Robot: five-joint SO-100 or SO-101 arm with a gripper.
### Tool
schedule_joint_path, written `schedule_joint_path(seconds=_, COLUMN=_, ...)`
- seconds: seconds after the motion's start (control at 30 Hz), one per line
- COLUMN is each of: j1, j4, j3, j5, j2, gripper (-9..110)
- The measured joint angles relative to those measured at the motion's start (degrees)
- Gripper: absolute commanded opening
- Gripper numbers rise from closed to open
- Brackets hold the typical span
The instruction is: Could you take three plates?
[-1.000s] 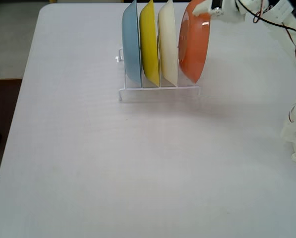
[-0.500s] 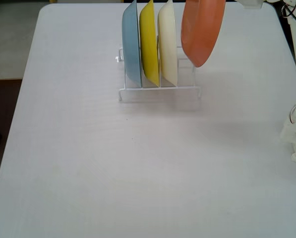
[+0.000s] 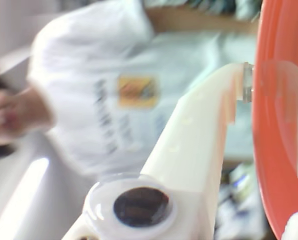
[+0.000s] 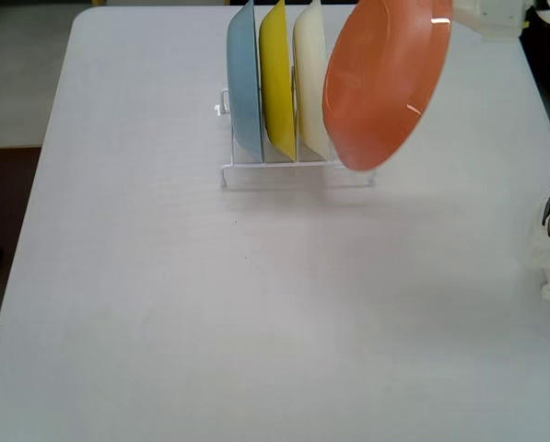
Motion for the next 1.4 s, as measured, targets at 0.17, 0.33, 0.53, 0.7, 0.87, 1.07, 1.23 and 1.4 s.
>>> schedule_joint_path(seconds=0.17, j1=-6.9, j4=-0.6, j3=0.0, j5=5.0, j2=1.1, gripper=-1)
schedule_joint_path(seconds=0.33, j1=-14.4, j4=-8.3, j3=2.5, j5=7.7, j2=1.1, gripper=-1)
schedule_joint_path(seconds=0.53, j1=-19.5, j4=-23.6, j3=12.0, j5=6.6, j2=1.1, gripper=-1)
schedule_joint_path(seconds=0.7, j1=-22.0, j4=-38.2, j3=20.8, j5=5.8, j2=1.0, gripper=-1)
schedule_joint_path(seconds=0.87, j1=-21.9, j4=-50.0, j3=24.2, j5=5.7, j2=-2.8, gripper=-1)
schedule_joint_path(seconds=1.07, j1=-21.9, j4=-60.5, j3=24.6, j5=5.4, j2=-9.8, gripper=-1)
schedule_joint_path(seconds=1.23, j1=-21.8, j4=-67.8, j3=24.6, j5=6.1, j2=-15.0, gripper=-1)
schedule_joint_path(seconds=1.4, j1=-21.8, j4=-71.2, j3=24.6, j5=6.1, j2=-17.6, gripper=-1)
